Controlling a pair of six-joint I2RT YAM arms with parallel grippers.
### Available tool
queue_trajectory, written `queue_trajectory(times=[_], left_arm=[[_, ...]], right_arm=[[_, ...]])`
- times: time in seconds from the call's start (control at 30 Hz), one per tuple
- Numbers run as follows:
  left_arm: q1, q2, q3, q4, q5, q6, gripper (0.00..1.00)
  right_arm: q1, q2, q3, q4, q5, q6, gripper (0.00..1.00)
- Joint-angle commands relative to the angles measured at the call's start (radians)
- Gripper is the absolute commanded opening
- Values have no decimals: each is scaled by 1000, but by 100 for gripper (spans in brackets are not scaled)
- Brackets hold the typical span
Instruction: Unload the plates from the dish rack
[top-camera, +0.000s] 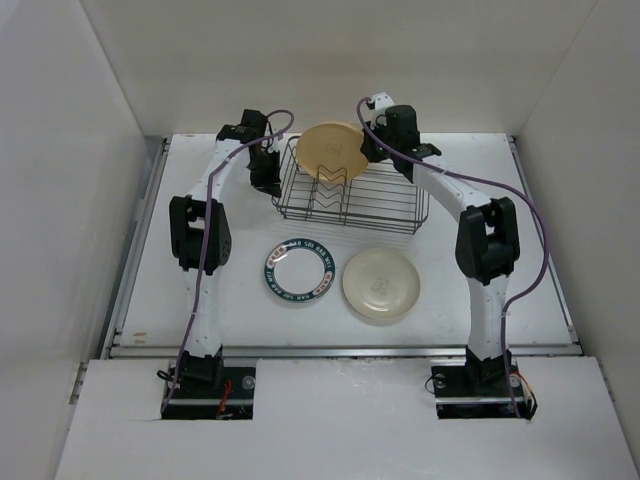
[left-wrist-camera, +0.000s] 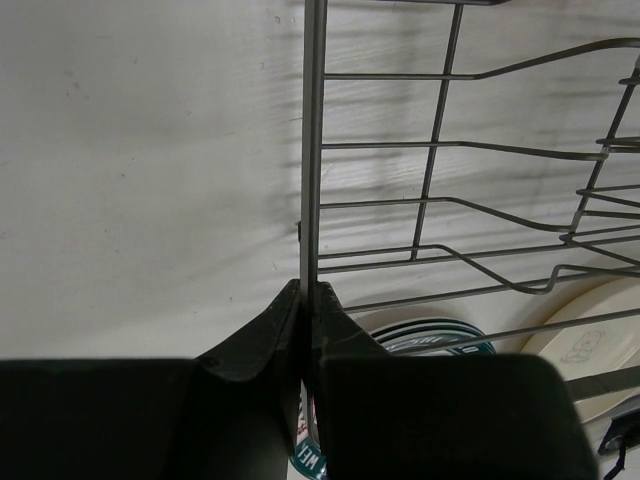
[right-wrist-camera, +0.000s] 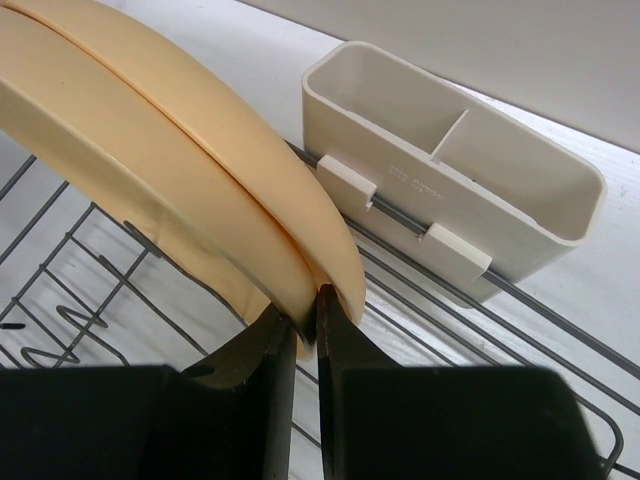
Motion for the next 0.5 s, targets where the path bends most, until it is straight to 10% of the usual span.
queue_trajectory(times=[0.0, 0.47], left_arm=[[19, -32, -24, -31, -2, -41, 0], [19, -13, 14, -49, 7, -22, 0]], right_arm=[[4, -149, 118, 300, -63, 119, 0], [151, -240, -26, 337, 206, -385, 0]])
